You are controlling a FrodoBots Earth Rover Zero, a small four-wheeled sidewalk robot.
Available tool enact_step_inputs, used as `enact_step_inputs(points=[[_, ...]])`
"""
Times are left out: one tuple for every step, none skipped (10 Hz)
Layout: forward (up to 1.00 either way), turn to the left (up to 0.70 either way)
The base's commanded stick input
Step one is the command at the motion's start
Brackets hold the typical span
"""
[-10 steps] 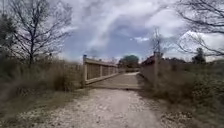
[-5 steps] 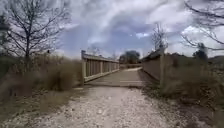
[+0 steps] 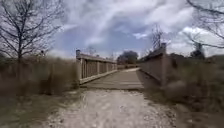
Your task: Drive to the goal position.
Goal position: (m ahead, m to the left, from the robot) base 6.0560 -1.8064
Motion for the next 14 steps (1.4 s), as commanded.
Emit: enact_step_inputs(points=[[0.50, 0.00], [0.50, 0.00], [0.50, 0.00], [0.50, 0.00], [0.50, 0.00], [0.50, -0.10], [0.50, -0.34], [0.50, -0.33], [0.50, 0.00], [0.50, 0.00], [0.50, 0.00], [0.50, 0.00], [0.50, 0.00], [0.50, 0.00]])
